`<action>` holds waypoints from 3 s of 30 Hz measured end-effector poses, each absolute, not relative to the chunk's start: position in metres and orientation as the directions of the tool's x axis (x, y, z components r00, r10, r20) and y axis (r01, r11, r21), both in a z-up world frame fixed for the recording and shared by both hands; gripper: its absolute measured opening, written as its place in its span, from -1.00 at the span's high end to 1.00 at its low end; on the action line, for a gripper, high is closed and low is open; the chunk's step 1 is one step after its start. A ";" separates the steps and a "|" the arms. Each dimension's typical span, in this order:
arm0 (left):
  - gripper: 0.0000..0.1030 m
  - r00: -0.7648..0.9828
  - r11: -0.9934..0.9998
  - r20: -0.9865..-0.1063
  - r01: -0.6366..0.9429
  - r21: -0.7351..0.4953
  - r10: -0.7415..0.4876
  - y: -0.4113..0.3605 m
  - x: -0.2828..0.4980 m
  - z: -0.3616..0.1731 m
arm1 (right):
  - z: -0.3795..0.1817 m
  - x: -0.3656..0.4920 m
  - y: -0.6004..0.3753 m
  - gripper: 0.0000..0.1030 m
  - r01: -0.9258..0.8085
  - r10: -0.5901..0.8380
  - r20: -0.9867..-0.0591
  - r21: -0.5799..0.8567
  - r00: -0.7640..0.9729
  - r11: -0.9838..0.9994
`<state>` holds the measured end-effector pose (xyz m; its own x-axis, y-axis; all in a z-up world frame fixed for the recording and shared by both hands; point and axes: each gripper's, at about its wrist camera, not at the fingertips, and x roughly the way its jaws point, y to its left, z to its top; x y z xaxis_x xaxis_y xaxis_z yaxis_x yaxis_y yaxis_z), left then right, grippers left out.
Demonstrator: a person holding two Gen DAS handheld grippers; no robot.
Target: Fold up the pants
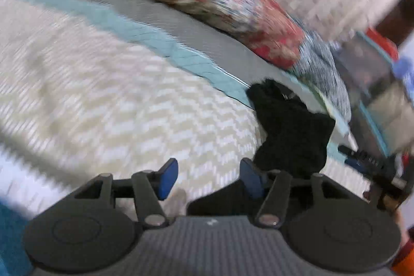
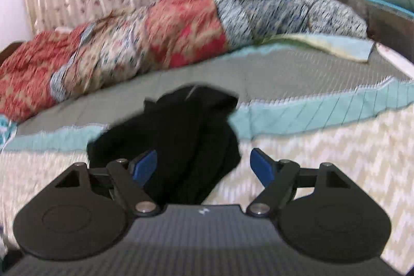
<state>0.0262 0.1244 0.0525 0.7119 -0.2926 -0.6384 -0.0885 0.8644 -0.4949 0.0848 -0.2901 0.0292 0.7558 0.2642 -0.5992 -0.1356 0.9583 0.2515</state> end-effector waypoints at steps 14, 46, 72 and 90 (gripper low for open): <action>0.77 0.707 0.903 -0.598 0.135 -0.409 -0.376 0.054 0.046 0.054 | 0.053 0.167 -0.152 0.75 -0.418 0.513 -0.520 0.298 0.683 0.858; 0.83 0.603 0.660 -0.642 -0.241 -0.712 -0.474 0.113 -0.032 -0.013 | 0.009 0.113 -0.199 0.82 -0.304 0.303 -0.596 0.102 0.743 0.947; 0.83 0.726 0.649 -0.622 -0.326 -0.688 -0.294 0.190 -0.119 0.051 | 0.067 -0.020 -0.424 0.85 0.385 -0.179 -0.479 0.375 0.859 0.843; 0.83 0.694 0.695 -0.671 -0.348 -0.629 -0.260 0.176 -0.112 0.061 | 0.010 -0.032 -0.389 0.96 0.239 -0.113 -0.657 0.105 0.745 0.965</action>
<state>-0.1115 0.1763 0.0612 0.6944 -0.2595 -0.6712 -0.3485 0.6948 -0.6292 -0.0324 -0.3891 0.0104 0.7454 -0.1129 -0.6570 0.2392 0.9652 0.1055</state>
